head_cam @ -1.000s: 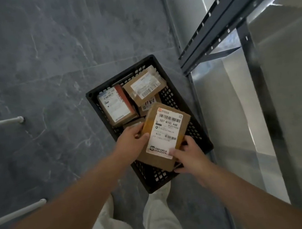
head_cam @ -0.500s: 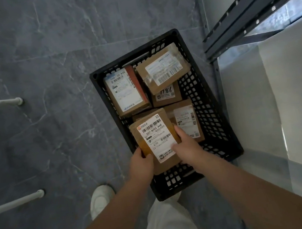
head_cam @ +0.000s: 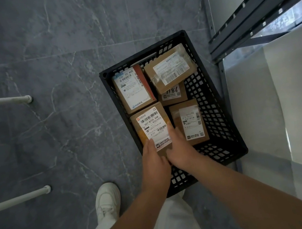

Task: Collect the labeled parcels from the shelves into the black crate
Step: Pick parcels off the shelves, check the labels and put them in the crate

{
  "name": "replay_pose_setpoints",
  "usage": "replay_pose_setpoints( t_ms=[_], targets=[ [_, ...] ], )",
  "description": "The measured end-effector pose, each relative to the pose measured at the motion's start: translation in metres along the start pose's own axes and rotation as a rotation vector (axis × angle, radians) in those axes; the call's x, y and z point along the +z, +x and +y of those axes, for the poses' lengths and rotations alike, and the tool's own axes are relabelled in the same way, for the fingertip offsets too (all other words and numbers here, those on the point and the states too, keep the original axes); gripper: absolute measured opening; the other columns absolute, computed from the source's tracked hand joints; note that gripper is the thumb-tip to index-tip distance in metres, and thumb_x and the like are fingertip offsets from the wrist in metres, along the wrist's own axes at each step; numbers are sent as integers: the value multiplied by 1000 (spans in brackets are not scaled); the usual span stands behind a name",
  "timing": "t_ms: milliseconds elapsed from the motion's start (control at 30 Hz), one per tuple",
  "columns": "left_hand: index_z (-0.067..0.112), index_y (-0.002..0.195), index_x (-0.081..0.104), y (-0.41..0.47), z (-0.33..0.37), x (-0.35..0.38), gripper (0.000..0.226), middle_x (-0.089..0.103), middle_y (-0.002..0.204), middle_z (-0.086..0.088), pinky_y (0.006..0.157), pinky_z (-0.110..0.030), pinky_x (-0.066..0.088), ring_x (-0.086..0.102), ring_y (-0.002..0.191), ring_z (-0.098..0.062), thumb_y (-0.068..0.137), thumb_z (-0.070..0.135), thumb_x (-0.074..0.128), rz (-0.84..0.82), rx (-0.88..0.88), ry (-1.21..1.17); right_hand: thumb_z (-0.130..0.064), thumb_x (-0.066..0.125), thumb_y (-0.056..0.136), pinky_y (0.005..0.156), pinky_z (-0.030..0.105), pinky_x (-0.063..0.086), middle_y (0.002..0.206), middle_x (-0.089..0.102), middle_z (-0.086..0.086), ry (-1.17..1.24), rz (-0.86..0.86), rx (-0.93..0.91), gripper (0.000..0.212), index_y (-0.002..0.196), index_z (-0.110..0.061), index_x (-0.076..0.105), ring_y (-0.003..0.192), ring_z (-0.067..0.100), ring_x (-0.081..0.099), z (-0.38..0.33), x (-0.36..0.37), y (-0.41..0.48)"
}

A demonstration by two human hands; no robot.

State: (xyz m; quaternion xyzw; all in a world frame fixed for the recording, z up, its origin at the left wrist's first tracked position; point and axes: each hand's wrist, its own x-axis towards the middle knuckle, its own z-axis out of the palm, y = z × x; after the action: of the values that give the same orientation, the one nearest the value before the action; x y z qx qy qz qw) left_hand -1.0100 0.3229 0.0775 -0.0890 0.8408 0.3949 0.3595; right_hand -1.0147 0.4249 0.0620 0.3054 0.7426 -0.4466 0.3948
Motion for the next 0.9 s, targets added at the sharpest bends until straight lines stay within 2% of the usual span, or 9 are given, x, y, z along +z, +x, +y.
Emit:
replay_pose_setpoints(
  t_ms=[67,167,300,400,467,500,667,767,900],
  targets=[
    [16,135,51,-6,6,-14,55,53,128,3,101,-18,41,50,114,-4,89,-11,40,-14,25,43,0,47,92,122,43,21,165,0,0,-37,12,-43,90,157,-33,-7,151,21,8,-8,5,-20],
    [12,127,57,-18,26,-36,40,57,121,-3,104,-38,44,53,113,-15,93,-5,45,-13,58,117,-1,46,94,122,43,22,162,15,0,-80,53,-97,84,158,-33,1,149,21,12,-27,1,-50],
    [14,133,52,-27,68,-73,40,53,130,-2,108,-41,40,49,119,-17,94,5,48,15,167,259,-7,48,96,119,40,28,153,32,3,-46,171,-147,73,157,-28,13,141,21,30,-73,-44,-98],
    [9,143,42,-36,131,-115,46,42,147,-6,123,-42,17,35,140,-21,97,7,41,53,266,351,-8,47,99,122,41,21,164,13,-2,-93,289,-159,75,158,-30,7,151,18,12,-116,-93,-142],
    [8,148,35,-48,184,-152,47,33,155,-5,122,-29,1,24,147,-18,101,8,36,105,368,349,-8,45,99,124,40,13,165,4,-5,-156,378,-219,74,158,-28,5,152,16,2,-149,-125,-175],
    [8,149,34,-57,211,-171,47,31,157,-4,119,-25,-2,20,148,-15,102,8,35,132,438,340,-9,45,99,125,39,9,166,2,-5,-196,425,-244,74,158,-27,4,152,15,-3,-167,-141,-194],
    [10,153,27,-119,339,-271,50,25,161,-1,123,-26,-2,12,151,-11,103,8,33,246,807,370,-21,44,101,124,41,3,166,-4,0,-335,701,-305,72,158,-20,0,152,19,-8,-262,-210,-310],
    [11,155,23,-169,402,-331,54,21,162,-1,124,-32,-2,9,151,-11,101,10,33,367,988,432,-21,43,101,124,42,2,166,-6,2,-345,871,-365,72,158,-24,0,152,18,-10,-316,-231,-396],
    [12,156,16,-241,469,-395,64,15,164,-1,123,-36,-7,4,152,-11,94,28,10,530,1155,494,-22,43,100,122,38,-8,165,-14,-2,-369,1075,-424,75,157,-36,-4,151,15,-16,-370,-243,-506]
  ],
)
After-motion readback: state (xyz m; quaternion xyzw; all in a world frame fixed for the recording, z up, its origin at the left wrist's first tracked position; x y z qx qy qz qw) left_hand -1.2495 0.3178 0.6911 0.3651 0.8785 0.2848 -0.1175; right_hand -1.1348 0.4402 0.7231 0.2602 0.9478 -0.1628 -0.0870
